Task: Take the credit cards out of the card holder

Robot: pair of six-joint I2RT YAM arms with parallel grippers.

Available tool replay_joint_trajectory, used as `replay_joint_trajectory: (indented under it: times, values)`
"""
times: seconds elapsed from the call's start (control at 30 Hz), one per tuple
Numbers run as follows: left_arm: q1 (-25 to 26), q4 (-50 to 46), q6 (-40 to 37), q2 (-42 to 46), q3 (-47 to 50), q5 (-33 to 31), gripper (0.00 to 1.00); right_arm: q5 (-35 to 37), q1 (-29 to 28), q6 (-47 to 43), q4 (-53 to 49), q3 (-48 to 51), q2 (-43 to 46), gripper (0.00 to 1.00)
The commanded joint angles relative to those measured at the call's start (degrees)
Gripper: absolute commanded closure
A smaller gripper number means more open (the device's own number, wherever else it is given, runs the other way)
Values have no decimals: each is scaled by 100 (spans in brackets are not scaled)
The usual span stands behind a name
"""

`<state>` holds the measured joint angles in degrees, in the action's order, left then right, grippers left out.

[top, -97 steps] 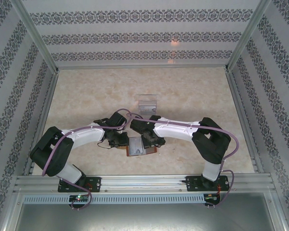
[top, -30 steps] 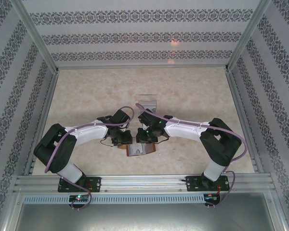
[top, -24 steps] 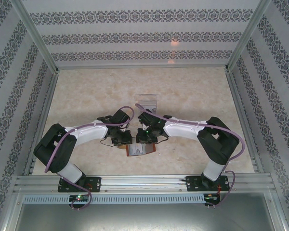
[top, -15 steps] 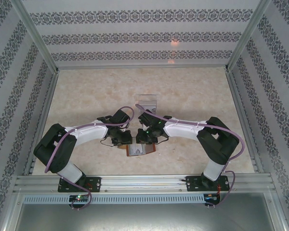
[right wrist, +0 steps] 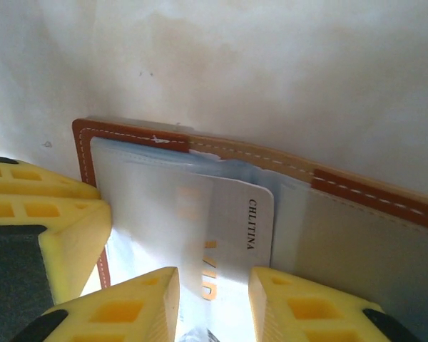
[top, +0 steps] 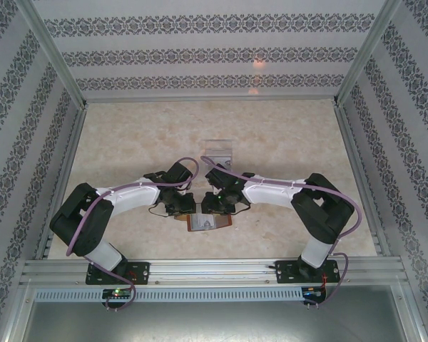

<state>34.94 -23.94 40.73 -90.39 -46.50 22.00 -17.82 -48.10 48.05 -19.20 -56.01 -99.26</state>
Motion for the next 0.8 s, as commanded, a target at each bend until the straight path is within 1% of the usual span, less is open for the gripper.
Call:
replay_joint_trajectory:
  times: [0.0,0.2,0.43,0.63,0.77]
  values:
    - [75,-31,-59,19,79,-75,84,372,63,-34,-479,11,204,66]
    - [83,-260,-54,227,-131,-74,83,271,87,2,-387,28,342,65]
    - [162,-322,56,407,-294,-47,81,2,178,-1,-84,201,162,65]
    - [246,-80,176,255,-257,95,76,-94,195,23,59,213,157,71]
    - [259,26,135,-14,-225,114,75,-177,192,23,197,200,161,72]
